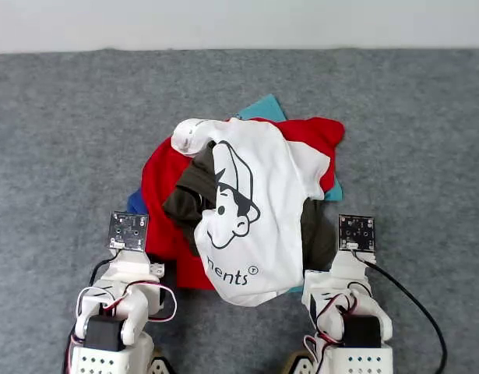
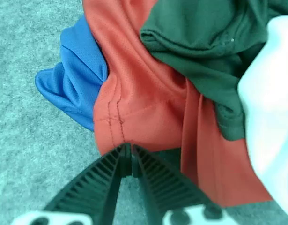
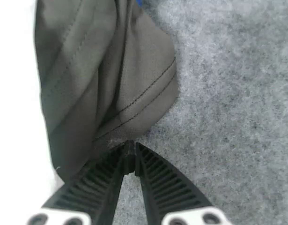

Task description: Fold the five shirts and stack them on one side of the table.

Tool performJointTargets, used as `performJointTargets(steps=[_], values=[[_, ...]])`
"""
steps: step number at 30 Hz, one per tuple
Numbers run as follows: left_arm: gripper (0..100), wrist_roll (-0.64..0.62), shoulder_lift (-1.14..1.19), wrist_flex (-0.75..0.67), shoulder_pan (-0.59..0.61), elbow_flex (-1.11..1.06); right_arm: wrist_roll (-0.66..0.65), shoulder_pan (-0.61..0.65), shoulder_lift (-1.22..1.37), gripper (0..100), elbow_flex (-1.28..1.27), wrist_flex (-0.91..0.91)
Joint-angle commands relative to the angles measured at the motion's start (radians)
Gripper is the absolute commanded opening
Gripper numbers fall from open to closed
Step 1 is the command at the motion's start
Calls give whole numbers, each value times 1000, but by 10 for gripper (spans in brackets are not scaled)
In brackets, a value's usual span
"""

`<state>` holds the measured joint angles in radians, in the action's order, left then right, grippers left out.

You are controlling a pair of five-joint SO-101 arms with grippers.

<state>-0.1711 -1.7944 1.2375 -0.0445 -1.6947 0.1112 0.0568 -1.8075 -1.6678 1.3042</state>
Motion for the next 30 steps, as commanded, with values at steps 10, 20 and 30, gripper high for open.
performJointTargets(steps=[10,20,30], values=[[15,-5,-8,3,-44,10,8,-1,-7,9,-15,2],[15,397,-6,-112,63,248,8,-1,-7,9,-15,2],[15,319,281,-138,58,581,8,-1,-7,9,-15,2]])
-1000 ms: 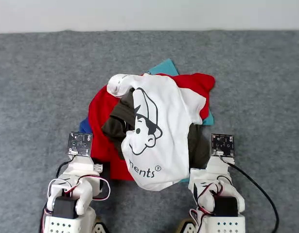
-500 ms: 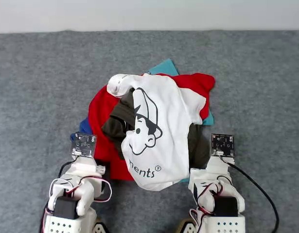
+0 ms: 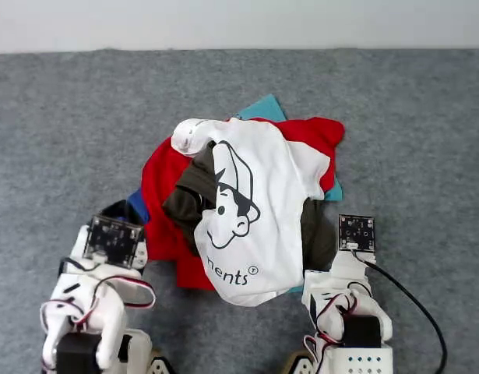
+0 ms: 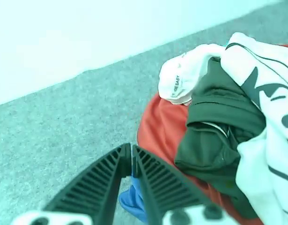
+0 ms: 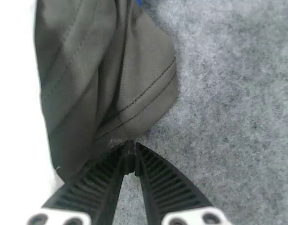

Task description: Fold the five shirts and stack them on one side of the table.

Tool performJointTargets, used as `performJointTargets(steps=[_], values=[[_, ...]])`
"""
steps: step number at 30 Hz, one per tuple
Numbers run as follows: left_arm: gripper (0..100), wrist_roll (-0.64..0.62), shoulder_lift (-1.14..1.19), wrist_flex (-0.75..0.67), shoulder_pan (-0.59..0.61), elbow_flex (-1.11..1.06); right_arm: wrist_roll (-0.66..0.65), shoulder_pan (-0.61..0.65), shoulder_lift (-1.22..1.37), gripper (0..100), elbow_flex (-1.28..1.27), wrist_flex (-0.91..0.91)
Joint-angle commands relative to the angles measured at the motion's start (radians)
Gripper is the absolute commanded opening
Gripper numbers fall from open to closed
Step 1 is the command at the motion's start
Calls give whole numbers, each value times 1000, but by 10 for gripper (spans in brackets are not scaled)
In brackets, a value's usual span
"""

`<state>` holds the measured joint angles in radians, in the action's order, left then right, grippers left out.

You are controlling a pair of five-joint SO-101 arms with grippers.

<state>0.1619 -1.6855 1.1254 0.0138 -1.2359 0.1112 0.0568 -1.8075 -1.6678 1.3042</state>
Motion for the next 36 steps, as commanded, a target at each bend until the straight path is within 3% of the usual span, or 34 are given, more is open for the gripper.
performJointTargets(steps=[1,6,15,22,25,32,36], values=[[15,-17,258,-25,-5,165,8,-1,-7,9,-15,2],[15,-17,635,12,-43,384,8,-1,-7,9,-15,2],[30,61,1102,342,-304,883,8,-1,-7,9,-15,2],[313,-6,1475,626,-336,1260,8,-1,-7,9,-15,2],[359,-41,1560,631,-339,1331,8,-1,-7,9,-15,2],[367,-46,1728,609,-396,1366,8,-1,-7,9,-15,2],[367,-48,1867,526,-334,1369,8,-1,-7,9,-15,2]])
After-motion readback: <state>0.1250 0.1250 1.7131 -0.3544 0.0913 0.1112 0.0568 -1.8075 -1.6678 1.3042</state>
